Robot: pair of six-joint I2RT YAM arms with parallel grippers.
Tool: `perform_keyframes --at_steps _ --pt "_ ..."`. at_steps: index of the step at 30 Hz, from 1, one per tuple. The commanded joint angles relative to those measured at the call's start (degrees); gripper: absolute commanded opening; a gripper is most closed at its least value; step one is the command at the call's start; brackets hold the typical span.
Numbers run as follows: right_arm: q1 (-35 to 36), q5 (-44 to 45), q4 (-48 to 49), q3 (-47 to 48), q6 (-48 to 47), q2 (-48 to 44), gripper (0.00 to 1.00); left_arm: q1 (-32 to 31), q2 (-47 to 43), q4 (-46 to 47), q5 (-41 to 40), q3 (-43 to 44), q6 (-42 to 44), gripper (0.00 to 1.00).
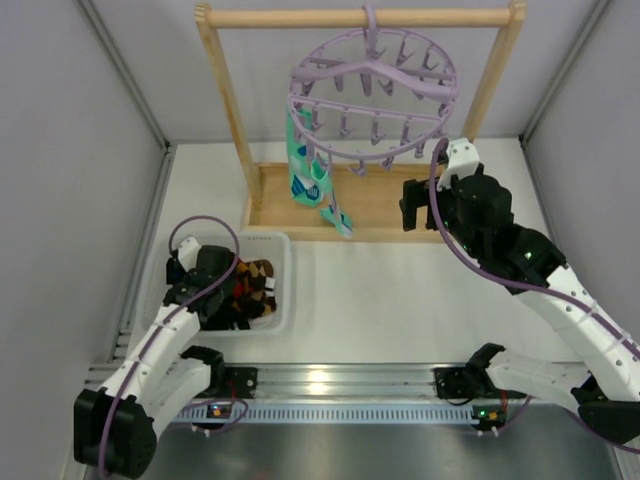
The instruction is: Remove the socks clipped to the hanger
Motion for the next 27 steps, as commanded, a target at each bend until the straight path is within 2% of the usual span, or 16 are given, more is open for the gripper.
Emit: perform_keyframes --at_steps 1,5,8,9,12,15,16,18,21,24,26,27 --pt "-0.8 -1.2 4.4 -0.2 0.5 -2.1 0.99 2.9 -2.1 7.4 6.5 -2.2 -3.2 0.00" --pt "-0.9 -1.5 4.5 -0.7 0.5 -2.4 0.99 3.6 -2.6 7.5 8.1 -1.7 -2.7 0.02" --pt "-0.9 -1.5 4.2 -0.8 0.4 -2.8 0.99 3.6 -6.7 7.1 8.3 -1.0 -1.0 0.17" --pt "-0.8 -1.4 4.1 -0.6 0.4 -2.9 0.99 3.6 -9.2 6.7 8.2 0.0 -0.7 0.30" --pt "-0.9 -1.5 3.9 -0.4 0.5 -3.0 0.99 3.6 -12.9 4.7 7.7 3.2 0.9 0.48" --pt "-0.8 -2.2 4.0 -0.6 0.7 -2.9 0.99 3.6 -14.5 1.0 6.6 7.9 2.2 0.61" --pt "-0.9 -2.6 4.1 -0.6 0.8 -2.9 1.00 3.6 -15.1 -0.6 6.1 8.6 2.4 0.70" --pt "-0.9 -3.6 5.1 -1.2 0.9 -2.9 0.99 3.6 -18.4 -1.2 6.0 9.7 2.5 0.77" --pt "-0.9 -8.6 7.3 -3.2 0.9 -3.7 0.99 3.6 -21.8 -2.9 6.0 11.5 3.3 0.96" --pt "-0.8 -15.4 12.4 -6.9 1.3 -4.7 0.99 3.6 -22.1 -5.1 7.2 15.0 5.2 0.98" --pt "-0.8 -26.1 18.9 -11.4 2.4 -5.7 1.00 3.6 -22.6 -5.8 9.4 17.3 6.8 0.98" --pt "-0.8 -26.2 21.9 -13.2 2.4 -5.9 1.00 3.6 -23.0 -6.0 10.2 18.0 6.8 0.98"
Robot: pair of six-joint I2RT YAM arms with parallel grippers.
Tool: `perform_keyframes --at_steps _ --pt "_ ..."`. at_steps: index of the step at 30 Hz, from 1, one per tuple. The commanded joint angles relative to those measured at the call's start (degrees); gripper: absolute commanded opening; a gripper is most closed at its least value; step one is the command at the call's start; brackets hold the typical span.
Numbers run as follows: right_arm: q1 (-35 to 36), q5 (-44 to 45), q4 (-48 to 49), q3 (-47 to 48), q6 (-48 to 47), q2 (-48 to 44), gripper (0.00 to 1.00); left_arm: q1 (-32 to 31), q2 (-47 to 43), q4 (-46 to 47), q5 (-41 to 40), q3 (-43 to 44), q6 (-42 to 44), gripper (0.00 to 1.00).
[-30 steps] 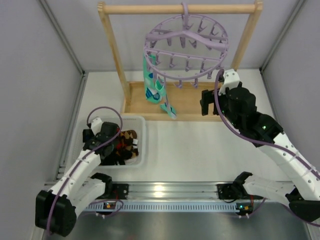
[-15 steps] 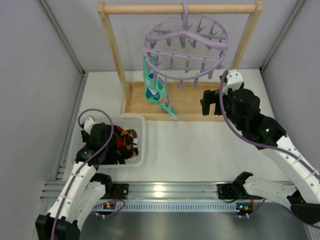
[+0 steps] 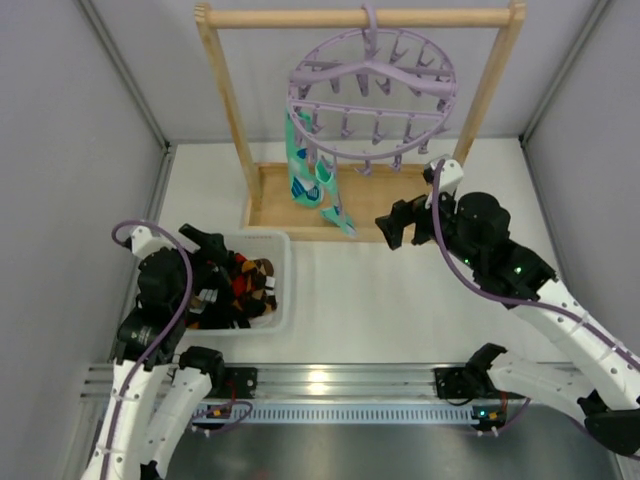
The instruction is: Remove the socks clipped to the hanger
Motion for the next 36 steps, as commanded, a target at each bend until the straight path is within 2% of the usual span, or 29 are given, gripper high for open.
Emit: perform_keyframes --at_steps 1,4,5,11,16,20,23,29,32,33,36 --pt "-0.7 -15.5 17.0 -7.8 2.0 -1.7 0.99 0.3 -1.0 -2.3 3.6 3.9 3.5 0.98" --pt "-0.5 -17.8 26.2 -14.4 2.1 -0.3 0.99 0.3 -1.5 -2.7 7.5 6.6 5.3 0.98" --pt "-0.4 -17.5 31.0 -15.6 2.0 0.5 1.00 0.3 -1.5 -2.9 8.3 7.3 5.8 0.98" --pt "0.8 -13.0 44.6 -20.4 -2.3 8.5 0.99 0.3 0.3 -2.8 16.8 11.3 8.7 0.98" --pt "3.1 -7.6 55.9 -20.7 -7.2 17.8 0.92 0.3 3.4 -2.7 22.4 13.4 8.8 0.98" --pt "3.7 -5.3 61.4 -20.6 -9.4 24.1 0.84 0.3 3.3 -2.8 22.7 13.9 9.5 0.98" --pt "4.4 -6.3 63.6 -19.9 -9.3 28.0 0.75 0.3 2.9 -2.8 22.1 14.5 9.6 0.99" --pt "8.5 -0.2 68.5 -20.2 -11.7 34.2 0.48 0.3 7.2 -2.6 22.3 20.3 8.9 0.98" --pt "10.7 2.1 75.1 -22.8 -11.6 34.9 0.24 0.3 10.9 -2.5 22.3 24.2 8.9 0.98" --pt "12.5 5.6 76.1 -23.2 -12.8 35.1 0.11 0.3 12.0 -2.4 22.4 27.2 9.1 0.98" --pt "16.5 10.2 77.7 -23.0 -15.0 35.4 0.00 0.3 17.0 -2.3 23.9 33.4 9.7 0.98"
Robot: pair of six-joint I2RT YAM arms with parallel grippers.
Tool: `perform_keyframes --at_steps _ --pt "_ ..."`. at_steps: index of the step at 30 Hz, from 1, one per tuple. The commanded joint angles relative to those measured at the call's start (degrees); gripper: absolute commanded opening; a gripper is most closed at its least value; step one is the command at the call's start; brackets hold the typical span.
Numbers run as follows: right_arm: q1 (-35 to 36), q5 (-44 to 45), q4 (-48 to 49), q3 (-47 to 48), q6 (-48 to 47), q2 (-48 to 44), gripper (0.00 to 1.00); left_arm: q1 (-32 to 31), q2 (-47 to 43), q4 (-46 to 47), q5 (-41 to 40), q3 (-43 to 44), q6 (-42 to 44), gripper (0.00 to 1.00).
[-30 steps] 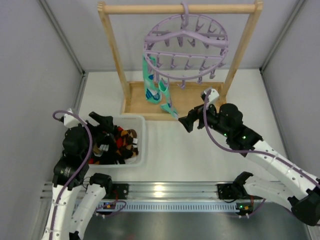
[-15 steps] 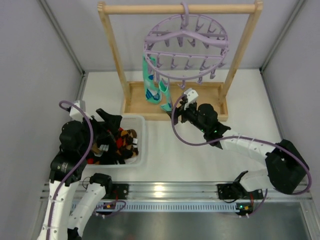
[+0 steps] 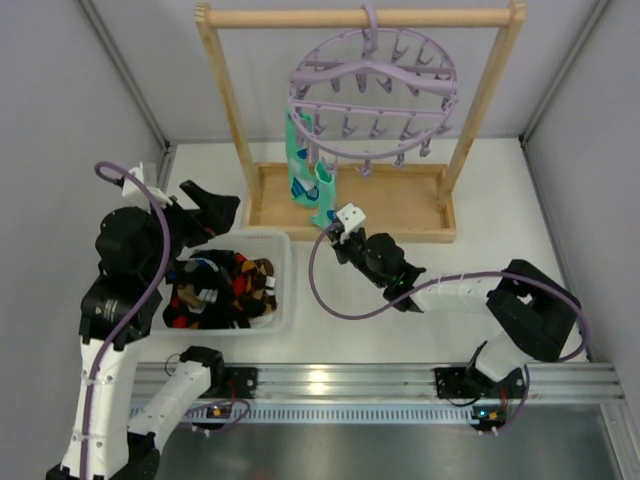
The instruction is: Remove the socks clipped to the hanger
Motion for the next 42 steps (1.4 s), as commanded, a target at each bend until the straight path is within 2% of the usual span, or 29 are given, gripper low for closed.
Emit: perform_keyframes --at_steps 1,6,8,9,10,13,20,22,24,28,33,37,42 --pt "4.5 8.7 10.0 0.9 -2.9 0.1 0.00 0.3 6.1 2.0 3.8 7.7 1.3 0.98" --pt "8.1 14.2 8.1 3.0 -4.0 -1.2 0.00 0.0 14.4 2.0 8.5 17.2 4.7 0.98" --pt "9.7 16.5 7.0 3.4 -4.1 -2.1 0.00 -2.4 18.3 2.0 7.8 21.7 6.8 0.98" --pt "10.3 18.0 6.6 3.7 -4.1 -2.4 0.00 -4.5 20.8 2.0 5.0 23.0 7.8 0.98" --pt "10.7 19.3 5.5 3.9 -4.1 -3.2 0.00 -7.2 22.0 2.0 -3.5 25.6 9.0 0.98" --pt "13.1 23.8 2.3 4.7 -3.4 -5.0 0.00 -29.2 28.5 1.8 -23.9 30.3 14.9 0.98" --pt "18.5 28.5 -9.2 8.6 -2.2 -9.2 0.00 -40.0 37.7 1.9 -32.1 37.1 18.3 0.98" --pt "19.0 28.7 -10.4 9.0 -1.8 -9.6 0.00 -43.2 39.9 1.9 -36.7 38.6 19.4 0.98" --pt "19.1 28.9 -10.7 8.7 -1.2 -10.0 0.00 -44.7 41.3 1.8 -42.6 39.1 20.1 0.98" --pt "19.3 28.7 -11.4 8.0 -0.4 -10.9 0.00 -45.5 41.5 1.9 -47.4 37.3 20.9 0.96" --pt "19.3 28.7 -11.3 6.7 -0.2 -11.6 0.00 -45.6 40.8 2.0 -45.4 35.0 21.1 0.94" --pt "19.3 27.7 -10.3 4.7 1.0 -13.2 0.00 -44.8 40.4 3.7 -40.1 32.5 22.0 0.94" --pt "19.3 26.2 -10.2 3.6 2.0 -14.5 0.00 -43.1 40.8 7.0 -38.4 31.0 23.2 0.86"
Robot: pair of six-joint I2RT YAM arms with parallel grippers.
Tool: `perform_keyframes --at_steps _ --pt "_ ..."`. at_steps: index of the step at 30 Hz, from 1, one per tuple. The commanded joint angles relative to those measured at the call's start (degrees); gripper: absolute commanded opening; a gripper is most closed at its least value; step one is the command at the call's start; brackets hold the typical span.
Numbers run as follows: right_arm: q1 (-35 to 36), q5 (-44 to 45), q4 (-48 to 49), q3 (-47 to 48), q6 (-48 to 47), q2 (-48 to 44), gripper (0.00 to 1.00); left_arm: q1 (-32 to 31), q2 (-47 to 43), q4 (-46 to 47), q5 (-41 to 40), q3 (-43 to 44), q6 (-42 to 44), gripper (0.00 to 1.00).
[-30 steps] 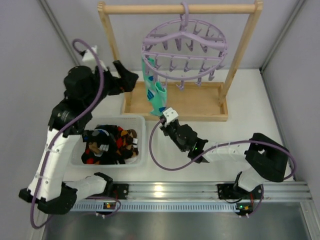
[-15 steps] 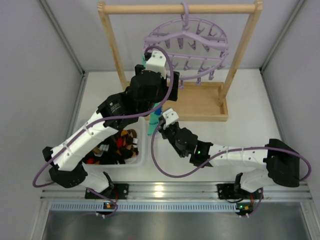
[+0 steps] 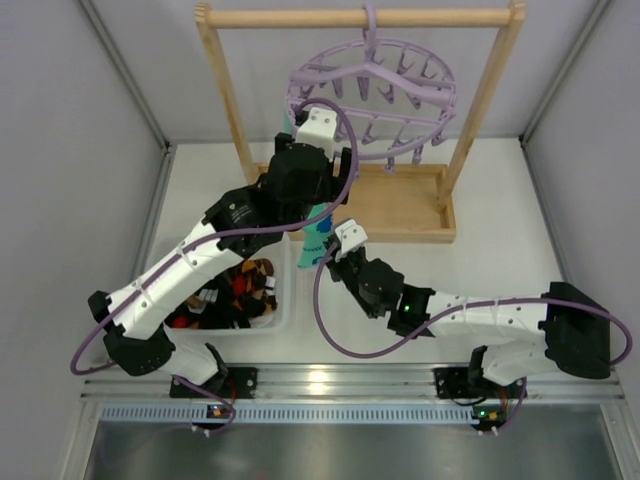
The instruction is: Remove the socks clipped to the hanger
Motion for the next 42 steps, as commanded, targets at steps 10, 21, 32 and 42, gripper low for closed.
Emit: perform_keyframes --at_steps 10,21,32,42 --pt "0.9 -2.7 2.6 -2.3 1.3 -4.4 0.00 6.0 -0.5 8.8 6.8 -2.1 2.7 0.74" --pt "0.9 -2.4 2.1 -3.2 1.0 -6.1 0.00 7.3 -0.9 10.9 10.1 -3.5 2.5 0.68" --pt "0.9 -3.5 1.9 -3.5 1.6 -7.8 0.00 7.3 1.3 12.0 7.9 -3.6 2.2 0.52" --pt "0.9 -3.8 1.8 -3.8 1.9 -7.8 0.00 7.3 1.6 13.1 8.5 -4.6 0.8 0.25"
